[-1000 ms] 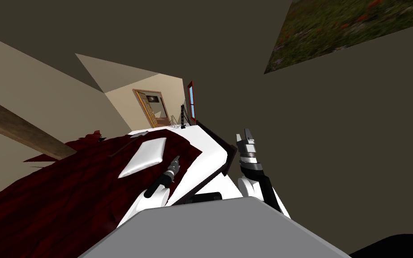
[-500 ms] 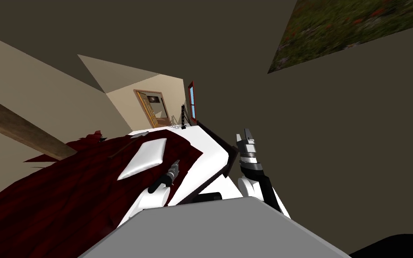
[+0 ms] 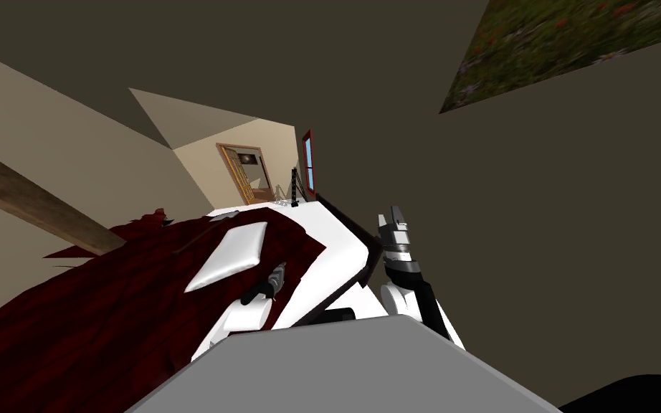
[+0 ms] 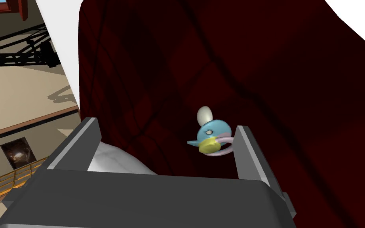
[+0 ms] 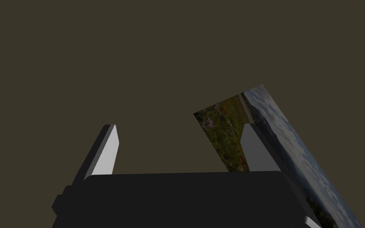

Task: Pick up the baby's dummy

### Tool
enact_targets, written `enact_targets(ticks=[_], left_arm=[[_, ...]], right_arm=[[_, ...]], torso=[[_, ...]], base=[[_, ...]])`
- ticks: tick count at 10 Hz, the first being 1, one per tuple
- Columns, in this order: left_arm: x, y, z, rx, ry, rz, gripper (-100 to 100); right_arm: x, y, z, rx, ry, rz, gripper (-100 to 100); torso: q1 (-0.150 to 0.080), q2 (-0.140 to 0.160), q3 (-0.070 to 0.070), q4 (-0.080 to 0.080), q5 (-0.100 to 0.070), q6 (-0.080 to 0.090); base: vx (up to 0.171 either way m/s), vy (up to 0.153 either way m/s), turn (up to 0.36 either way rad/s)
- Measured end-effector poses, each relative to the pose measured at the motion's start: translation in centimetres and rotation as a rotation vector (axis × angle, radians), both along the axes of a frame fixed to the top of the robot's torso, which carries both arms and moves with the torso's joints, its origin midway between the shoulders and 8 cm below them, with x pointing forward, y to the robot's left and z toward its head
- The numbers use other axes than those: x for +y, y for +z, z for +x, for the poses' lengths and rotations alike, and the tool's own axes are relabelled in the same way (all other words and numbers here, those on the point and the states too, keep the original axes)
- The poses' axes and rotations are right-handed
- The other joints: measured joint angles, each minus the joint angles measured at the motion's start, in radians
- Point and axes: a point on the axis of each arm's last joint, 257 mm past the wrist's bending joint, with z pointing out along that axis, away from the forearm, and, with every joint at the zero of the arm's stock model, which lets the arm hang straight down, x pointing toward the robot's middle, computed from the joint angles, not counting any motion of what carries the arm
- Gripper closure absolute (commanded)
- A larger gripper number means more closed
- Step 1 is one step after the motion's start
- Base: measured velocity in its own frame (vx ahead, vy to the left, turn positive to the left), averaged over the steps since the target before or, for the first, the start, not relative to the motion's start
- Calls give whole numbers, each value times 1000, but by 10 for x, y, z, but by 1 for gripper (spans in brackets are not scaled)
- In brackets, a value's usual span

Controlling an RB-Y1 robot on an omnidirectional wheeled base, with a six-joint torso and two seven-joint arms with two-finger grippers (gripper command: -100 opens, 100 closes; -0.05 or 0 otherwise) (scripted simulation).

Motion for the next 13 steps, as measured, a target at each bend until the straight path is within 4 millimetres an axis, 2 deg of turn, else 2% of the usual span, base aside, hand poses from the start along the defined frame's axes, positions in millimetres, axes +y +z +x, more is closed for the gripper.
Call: enact_targets(ticks=[3, 10, 11, 12, 13], left_arm=[[10, -26, -11, 91, 9, 20, -100], [37, -58, -36, 251, 27, 67, -100], [37, -59, -37, 256, 28, 68, 0], [37, -59, -37, 255, 28, 68, -100], [37, -63, -36, 257, 29, 67, -100]], right_arm=[[0, 0, 0, 0, 0, 0, 0], [0, 0, 0, 0, 0, 0, 0], [0, 0, 0, 0, 0, 0, 0], [0, 0, 0, 0, 0, 0, 0], [0, 0, 0, 0, 0, 0, 0]], torso=[[0, -1, 0, 0, 0, 0], [0, 1, 0, 0, 0, 0], [0, 2, 1, 0, 0, 0], [0, 3, 2, 1, 0, 0], [0, 3, 2, 1, 0, 0]], base=[[59, 1, 37], [45, 0, 23], [0, 0, 0], [14, 4, -7], [23, 6, -12]])
